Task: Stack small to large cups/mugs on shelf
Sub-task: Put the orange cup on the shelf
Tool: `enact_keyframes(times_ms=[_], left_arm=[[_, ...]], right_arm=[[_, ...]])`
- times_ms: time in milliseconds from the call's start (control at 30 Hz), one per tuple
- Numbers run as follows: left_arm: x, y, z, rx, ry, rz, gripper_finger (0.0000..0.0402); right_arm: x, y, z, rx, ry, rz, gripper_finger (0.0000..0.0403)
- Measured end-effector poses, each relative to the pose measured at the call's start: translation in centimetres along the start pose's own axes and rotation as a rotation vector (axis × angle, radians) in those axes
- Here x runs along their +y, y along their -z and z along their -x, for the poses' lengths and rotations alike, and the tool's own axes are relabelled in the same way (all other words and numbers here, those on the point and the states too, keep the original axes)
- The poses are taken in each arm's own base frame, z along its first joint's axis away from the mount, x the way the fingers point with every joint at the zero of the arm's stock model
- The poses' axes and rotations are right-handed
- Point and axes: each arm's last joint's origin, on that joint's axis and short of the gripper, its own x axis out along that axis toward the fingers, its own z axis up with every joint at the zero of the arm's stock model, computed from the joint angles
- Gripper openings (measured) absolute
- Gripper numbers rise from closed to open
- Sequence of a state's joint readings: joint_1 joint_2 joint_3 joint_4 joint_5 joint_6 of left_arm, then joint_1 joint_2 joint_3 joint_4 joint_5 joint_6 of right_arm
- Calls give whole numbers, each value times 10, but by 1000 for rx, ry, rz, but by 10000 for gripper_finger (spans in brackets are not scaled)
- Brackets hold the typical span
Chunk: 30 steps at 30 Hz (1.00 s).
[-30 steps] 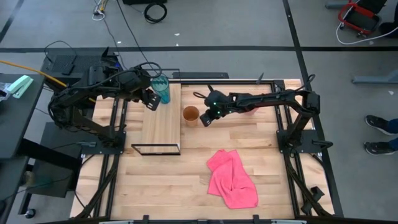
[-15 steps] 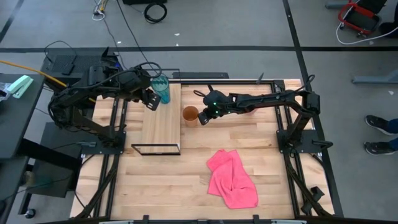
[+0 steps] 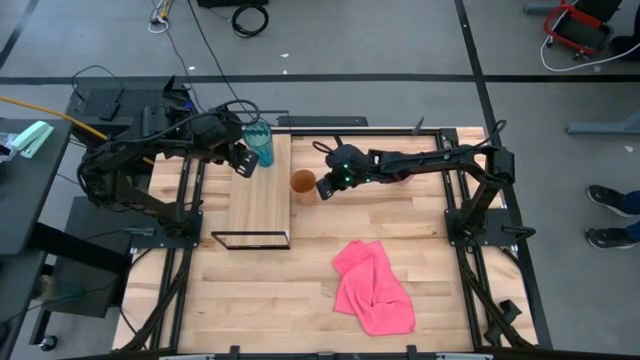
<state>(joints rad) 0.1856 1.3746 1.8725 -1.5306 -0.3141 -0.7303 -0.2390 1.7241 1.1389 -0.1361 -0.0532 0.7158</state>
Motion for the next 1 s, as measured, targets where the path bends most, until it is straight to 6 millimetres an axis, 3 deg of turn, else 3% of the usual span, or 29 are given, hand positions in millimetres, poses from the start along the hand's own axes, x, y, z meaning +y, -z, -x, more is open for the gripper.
enact_keyframes(times_ms=[233, 467, 700, 1000], left_arm=[[-5, 3, 0, 9, 12, 0, 107], [-34, 7, -13, 23, 57, -62, 107], [-76, 2, -56, 42, 82, -117, 107], [-92, -5, -127, 183, -79, -122, 107]], right_arm=[[-3, 4, 0, 40, 35, 6, 0], [-8, 10, 1, 100, 85, 4, 1], [-12, 18, 23, 242, 137, 42, 2], [3, 20, 81, 257, 113, 103, 7]])
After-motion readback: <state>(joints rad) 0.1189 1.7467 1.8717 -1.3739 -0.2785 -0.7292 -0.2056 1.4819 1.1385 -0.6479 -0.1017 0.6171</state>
